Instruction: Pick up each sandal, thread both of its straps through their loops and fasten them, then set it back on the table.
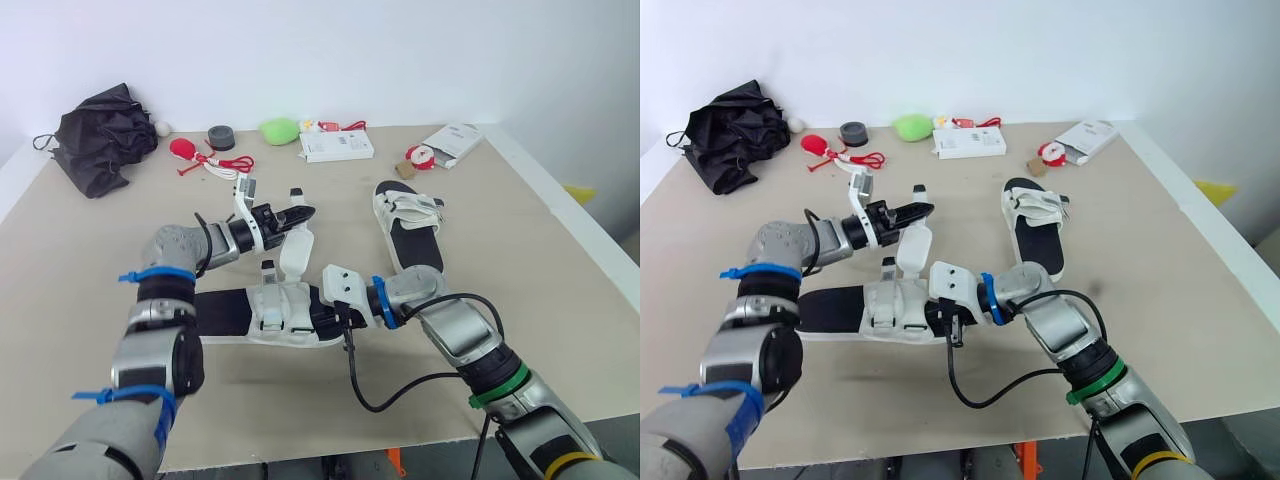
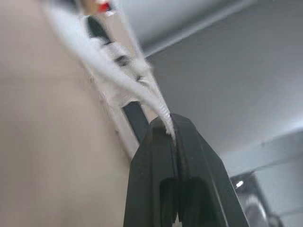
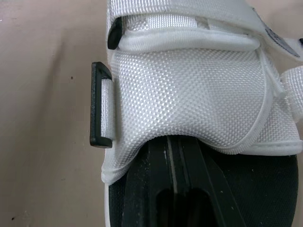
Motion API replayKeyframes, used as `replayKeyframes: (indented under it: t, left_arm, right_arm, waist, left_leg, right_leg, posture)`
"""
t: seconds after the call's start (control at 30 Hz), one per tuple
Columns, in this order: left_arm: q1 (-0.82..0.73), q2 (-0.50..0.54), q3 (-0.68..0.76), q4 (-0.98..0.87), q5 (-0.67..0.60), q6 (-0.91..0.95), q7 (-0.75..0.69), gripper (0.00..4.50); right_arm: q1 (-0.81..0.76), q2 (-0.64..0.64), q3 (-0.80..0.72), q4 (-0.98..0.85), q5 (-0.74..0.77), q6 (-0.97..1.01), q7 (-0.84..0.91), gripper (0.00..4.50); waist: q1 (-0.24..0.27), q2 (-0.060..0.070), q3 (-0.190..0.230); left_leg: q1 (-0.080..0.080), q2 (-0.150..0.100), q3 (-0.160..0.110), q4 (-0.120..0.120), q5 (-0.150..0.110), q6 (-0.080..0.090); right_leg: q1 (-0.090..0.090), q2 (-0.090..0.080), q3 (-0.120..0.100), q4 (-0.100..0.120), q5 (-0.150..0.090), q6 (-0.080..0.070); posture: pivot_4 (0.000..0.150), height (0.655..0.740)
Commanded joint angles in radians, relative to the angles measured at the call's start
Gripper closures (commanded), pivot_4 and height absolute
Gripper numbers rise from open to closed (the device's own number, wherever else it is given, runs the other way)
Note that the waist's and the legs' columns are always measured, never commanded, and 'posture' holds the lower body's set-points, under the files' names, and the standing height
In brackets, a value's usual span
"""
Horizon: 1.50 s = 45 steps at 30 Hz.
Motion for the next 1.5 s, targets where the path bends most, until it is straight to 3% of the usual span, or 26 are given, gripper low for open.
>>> replayKeyframes:
  t: [0.03,0.2,0.37,0.57,0.77,0.8,0.9,0.93,1.0,1.13,1.2,1.27,1.37,1.5]
  left_arm:
    - [0.144,0.034,-0.123,-0.382,0.078,-0.263,-0.21,4.45]
    - [0.315,0.087,-0.247,-0.57,0.274,-0.726,-0.423,4.45]
    - [0.412,0.155,-0.352,-0.529,0.451,-1.28,-0.676,4.45]
    - [0.387,0.177,-0.399,-0.391,0.477,-1.76,-0.839,4.45]
    - [0.371,0.208,-0.442,-0.26,0.423,-1.977,-0.921,4.45]
    - [0.366,0.209,-0.446,-0.244,0.419,-1.991,-0.921,3.93]
    - [0.352,0.217,-0.46,-0.204,0.421,-1.998,-0.916,3.08]
    - [0.352,0.226,-0.469,-0.199,0.429,-1.986,-0.915,2.53]
    - [0.361,0.258,-0.492,-0.209,0.43,-1.929,-0.928,2.17]
    - [0.387,0.341,-0.477,-0.27,0.399,-1.785,-0.92,0.82]
    - [0.441,0.438,-0.478,-0.372,0.367,-1.61,-0.927,0.82]
    - [0.514,0.588,-0.469,-0.546,0.28,-1.281,-0.889,0.82]
    - [0.594,0.842,-0.456,-0.797,-0.059,-0.664,-0.753,0.82]
    - [0.641,0.916,-0.428,-0.945,-0.312,-0.298,-0.567,0.82]
  right_arm:
    - [0.055,-0.036,0.05,0.075,-0.068,0.069,-0.035,4.5]
    - [0.065,-0.047,0.054,0.064,-0.067,0.068,-0.025,4.5]
    - [0.057,-0.044,0.061,0.074,-0.074,0.06,-0.021,4.5]
    - [0.049,-0.048,0.062,0.084,-0.074,0.051,-0.01,4.5]
    - [0.04,-0.046,0.064,0.091,-0.076,0.051,-0.007,4.5]
    - [0.04,-0.046,0.064,0.09,-0.075,0.051,-0.006,4.5]
    - [0.042,-0.05,0.064,0.087,-0.076,0.052,-0.006,4.5]
    - [0.043,-0.051,0.064,0.085,-0.075,0.053,-0.005,4.5]
    - [0.045,-0.055,0.063,0.083,-0.076,0.051,-0.005,4.5]
    - [0.045,-0.057,0.062,0.082,-0.077,0.052,-0.005,4.5]
    - [0.047,-0.059,0.063,0.08,-0.077,0.051,-0.004,4.5]
    - [0.044,-0.061,0.063,0.082,-0.076,0.049,-0.001,4.5]
    - [0.037,-0.058,0.067,0.094,-0.078,0.04,0.003,4.5]
    - [0.034,-0.053,0.071,0.094,-0.076,0.041,0.005,4.5]
  waist:
    - [0.0,0.0,0.0]
    - [0.005,0.002,0.0]
    - [0.005,0.002,0.0]
    - [0.006,0.003,0.0]
    - [0.005,0.003,-0.001]
    - [0.006,0.003,-0.001]
    - [0.006,0.003,-0.001]
    - [0.006,0.003,-0.001]
    - [0.006,0.003,-0.001]
    - [0.006,0.004,-0.001]
    - [0.005,0.004,-0.001]
    - [0.003,0.004,-0.001]
    - [0.004,0.003,0.0]
    - [0.006,0.01,0.0]
  left_leg:
    - [0.0,0.0,0.0,0.0,0.0,0.0]
    - [0.0,0.0,0.002,-0.002,0.0,-0.001]
    - [-0.001,0.001,0.004,-0.002,-0.001,0.001]
    - [-0.002,0.002,0.008,-0.002,-0.002,0.003]
    - [-0.003,0.002,0.012,-0.001,-0.003,0.005]
    - [-0.003,0.002,0.012,-0.001,-0.003,0.005]
    - [-0.005,0.003,0.012,0.0,-0.003,0.005]
    - [-0.005,0.003,0.012,0.0,-0.003,0.005]
    - [-0.005,0.003,0.012,0.0,-0.003,0.005]
    - [-0.005,0.004,0.012,0.0,-0.003,0.005]
    - [-0.006,0.006,0.012,0.0,-0.003,0.005]
    - [-0.006,0.006,0.012,0.0,-0.003,0.005]
    - [-0.006,0.008,0.011,-0.001,-0.005,0.005]
    - [-0.003,0.007,0.01,0.0,-0.005,0.005]
  right_leg:
    - [0.0,0.0,0.0,0.0,0.0,0.0]
    - [-0.001,0.0,0.002,-0.002,0.0,-0.001]
    - [-0.001,0.0,0.002,-0.004,-0.003,-0.005]
    - [-0.002,0.0,0.002,-0.004,-0.003,-0.005]
    - [-0.004,0.004,0.002,-0.004,0.0,-0.001]
    - [-0.005,0.005,0.003,-0.004,0.0,-0.001]
    - [-0.005,0.006,0.002,-0.004,0.0,0.0]
    - [-0.006,0.007,0.002,-0.004,0.001,0.0]
    - [-0.006,0.007,0.003,-0.004,0.001,0.0]
    - [-0.007,0.008,0.003,-0.004,0.001,0.0]
    - [-0.007,0.008,0.003,-0.004,0.001,0.0]
    - [-0.007,0.008,0.003,-0.003,0.0,0.0]
    - [-0.01,0.009,0.006,-0.002,-0.001,-0.001]
    - [-0.011,0.005,0.005,-0.004,-0.004,-0.006]
  posture:
    - [0.15,0.74]
    - [0.15,0.74]
    - [0.15,0.74]
    - [0.15,0.74]
    - [0.15,0.74]
    - [0.15,0.74]
    - [0.15,0.74]
    - [0.15,0.74]
    - [0.15,0.74]
    - [0.15,0.74]
    - [0.15,0.74]
    - [0.15,0.74]
    - [0.15,0.74]
    - [0.15,0.74]
